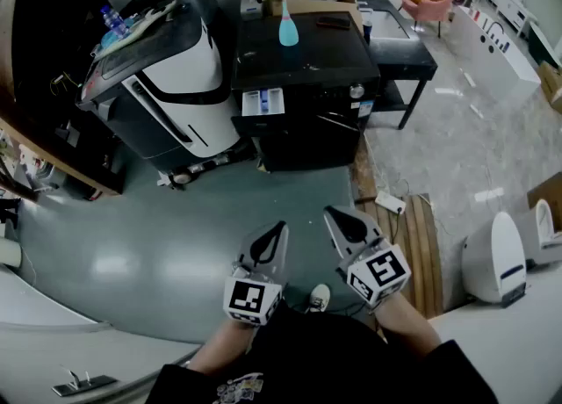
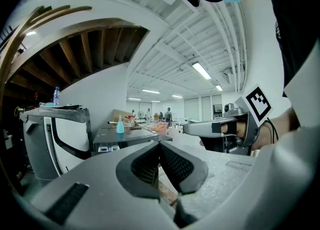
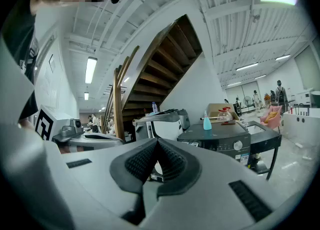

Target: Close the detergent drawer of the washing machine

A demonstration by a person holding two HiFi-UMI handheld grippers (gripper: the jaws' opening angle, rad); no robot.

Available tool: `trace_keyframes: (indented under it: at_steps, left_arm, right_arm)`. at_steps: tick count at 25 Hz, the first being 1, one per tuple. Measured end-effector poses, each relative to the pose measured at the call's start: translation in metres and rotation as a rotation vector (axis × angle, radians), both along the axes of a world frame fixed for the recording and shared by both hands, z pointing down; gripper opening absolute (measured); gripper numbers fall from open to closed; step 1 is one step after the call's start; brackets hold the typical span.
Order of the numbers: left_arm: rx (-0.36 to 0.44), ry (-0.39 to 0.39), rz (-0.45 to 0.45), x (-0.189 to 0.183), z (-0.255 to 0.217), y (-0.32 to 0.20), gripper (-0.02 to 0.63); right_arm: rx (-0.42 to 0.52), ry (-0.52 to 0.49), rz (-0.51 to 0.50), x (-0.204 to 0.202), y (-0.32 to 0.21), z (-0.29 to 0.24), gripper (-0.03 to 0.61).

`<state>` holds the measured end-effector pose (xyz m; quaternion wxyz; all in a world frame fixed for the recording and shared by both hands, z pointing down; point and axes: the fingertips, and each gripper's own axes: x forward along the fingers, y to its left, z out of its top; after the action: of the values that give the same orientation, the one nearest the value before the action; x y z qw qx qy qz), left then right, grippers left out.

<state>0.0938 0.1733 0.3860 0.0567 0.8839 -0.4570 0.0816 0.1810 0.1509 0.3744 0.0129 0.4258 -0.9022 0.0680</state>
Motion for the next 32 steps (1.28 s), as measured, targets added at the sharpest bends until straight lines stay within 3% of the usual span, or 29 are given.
trace_keyframes:
  at_steps: [19, 32]
  left_arm:
    - [0.022, 0.007, -0.012, -0.027, -0.002, -0.006, 0.005]
    - [-0.004, 0.033, -0.049, -0.09, -0.002, -0.03, 0.005]
  right_arm:
    - [0.007, -0.032, -0.013, -0.026, -0.01, -0.002, 0.002]
    - [-0.012, -0.036, -0.039, -0.083, -0.038, -0.003, 0.003]
